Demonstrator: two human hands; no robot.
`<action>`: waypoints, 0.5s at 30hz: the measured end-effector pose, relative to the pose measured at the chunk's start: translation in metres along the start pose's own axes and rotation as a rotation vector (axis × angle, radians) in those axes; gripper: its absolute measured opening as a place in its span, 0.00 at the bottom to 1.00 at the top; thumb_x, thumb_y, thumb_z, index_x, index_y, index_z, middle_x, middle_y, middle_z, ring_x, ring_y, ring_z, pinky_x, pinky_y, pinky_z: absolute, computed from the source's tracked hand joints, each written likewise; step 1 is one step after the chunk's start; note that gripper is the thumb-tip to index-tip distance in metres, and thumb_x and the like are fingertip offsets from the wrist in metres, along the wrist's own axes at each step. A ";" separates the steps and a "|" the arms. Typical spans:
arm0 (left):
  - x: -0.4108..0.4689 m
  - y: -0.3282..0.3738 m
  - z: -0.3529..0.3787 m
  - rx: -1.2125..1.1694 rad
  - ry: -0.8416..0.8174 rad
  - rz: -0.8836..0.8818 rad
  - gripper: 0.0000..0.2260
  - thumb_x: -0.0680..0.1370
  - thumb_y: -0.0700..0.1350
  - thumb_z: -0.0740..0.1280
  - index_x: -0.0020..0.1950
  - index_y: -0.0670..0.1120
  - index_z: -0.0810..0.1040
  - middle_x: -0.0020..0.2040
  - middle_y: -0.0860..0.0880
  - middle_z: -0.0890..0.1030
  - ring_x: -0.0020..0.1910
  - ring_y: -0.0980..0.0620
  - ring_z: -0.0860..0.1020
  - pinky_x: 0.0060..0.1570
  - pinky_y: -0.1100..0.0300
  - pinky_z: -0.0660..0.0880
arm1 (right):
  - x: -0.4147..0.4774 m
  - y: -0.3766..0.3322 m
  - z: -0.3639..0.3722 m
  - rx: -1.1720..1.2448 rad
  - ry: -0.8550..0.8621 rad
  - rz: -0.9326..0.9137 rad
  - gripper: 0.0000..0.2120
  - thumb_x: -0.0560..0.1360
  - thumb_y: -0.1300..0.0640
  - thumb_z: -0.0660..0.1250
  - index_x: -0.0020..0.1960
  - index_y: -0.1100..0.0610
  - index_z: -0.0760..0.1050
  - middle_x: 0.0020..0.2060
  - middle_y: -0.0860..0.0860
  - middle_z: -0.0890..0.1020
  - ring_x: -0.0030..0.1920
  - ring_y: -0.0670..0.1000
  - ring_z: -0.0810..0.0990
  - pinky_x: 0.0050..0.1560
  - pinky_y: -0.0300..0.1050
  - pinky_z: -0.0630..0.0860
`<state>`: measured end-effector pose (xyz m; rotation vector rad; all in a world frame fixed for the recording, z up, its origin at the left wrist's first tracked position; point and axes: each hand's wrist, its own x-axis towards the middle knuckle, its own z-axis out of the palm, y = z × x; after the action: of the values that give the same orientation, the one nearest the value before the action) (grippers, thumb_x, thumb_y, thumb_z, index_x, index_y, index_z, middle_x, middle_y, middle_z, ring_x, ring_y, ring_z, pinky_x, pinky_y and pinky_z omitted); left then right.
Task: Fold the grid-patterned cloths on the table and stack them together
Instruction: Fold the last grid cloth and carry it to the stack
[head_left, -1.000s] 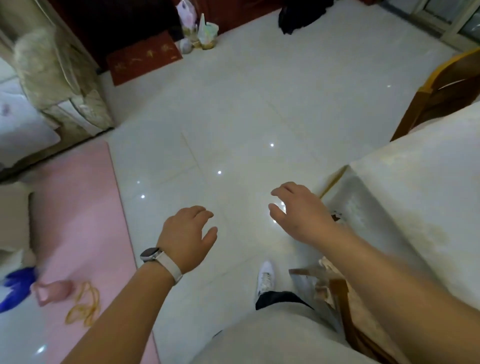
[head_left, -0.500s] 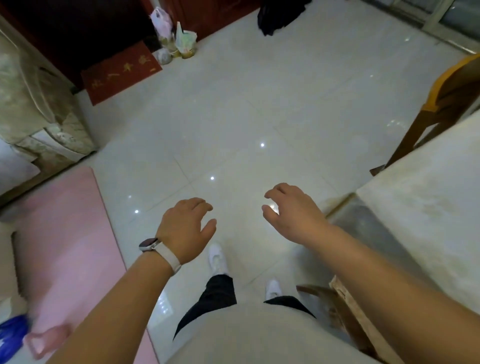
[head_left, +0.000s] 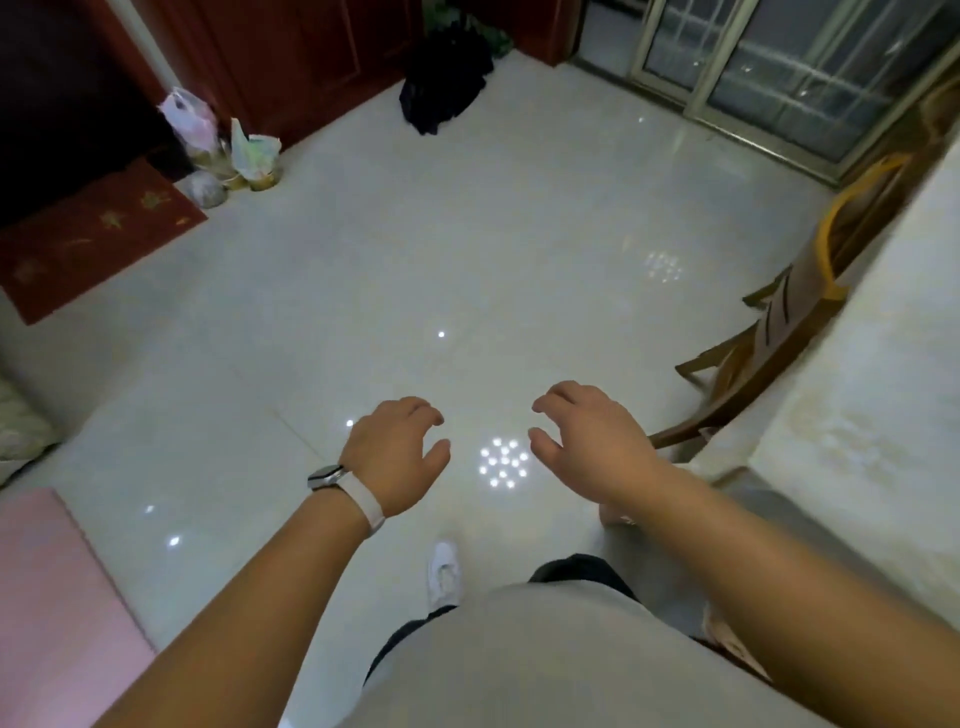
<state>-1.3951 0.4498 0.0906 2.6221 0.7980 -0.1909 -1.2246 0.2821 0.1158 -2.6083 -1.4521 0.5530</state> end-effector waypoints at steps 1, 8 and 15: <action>0.012 -0.005 -0.008 -0.001 0.007 0.015 0.17 0.79 0.54 0.61 0.65 0.49 0.75 0.67 0.51 0.74 0.65 0.48 0.70 0.61 0.53 0.68 | 0.007 -0.002 -0.004 0.009 0.013 0.028 0.20 0.80 0.45 0.58 0.69 0.52 0.72 0.66 0.49 0.73 0.63 0.53 0.72 0.60 0.50 0.72; 0.081 -0.003 -0.036 -0.015 0.013 0.147 0.17 0.78 0.54 0.62 0.65 0.49 0.75 0.67 0.52 0.74 0.65 0.49 0.70 0.61 0.53 0.67 | 0.050 0.009 -0.028 0.046 0.074 0.153 0.20 0.80 0.45 0.58 0.69 0.51 0.71 0.67 0.49 0.71 0.63 0.52 0.72 0.61 0.49 0.72; 0.169 0.036 -0.035 0.029 -0.046 0.235 0.18 0.78 0.54 0.62 0.67 0.49 0.73 0.67 0.52 0.73 0.66 0.49 0.69 0.64 0.53 0.67 | 0.100 0.062 -0.038 0.110 0.087 0.232 0.21 0.80 0.45 0.58 0.69 0.53 0.71 0.68 0.51 0.71 0.64 0.54 0.71 0.62 0.51 0.71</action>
<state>-1.2344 0.5222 0.0944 2.7008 0.4697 -0.1978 -1.1133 0.3354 0.1086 -2.6930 -1.0699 0.5189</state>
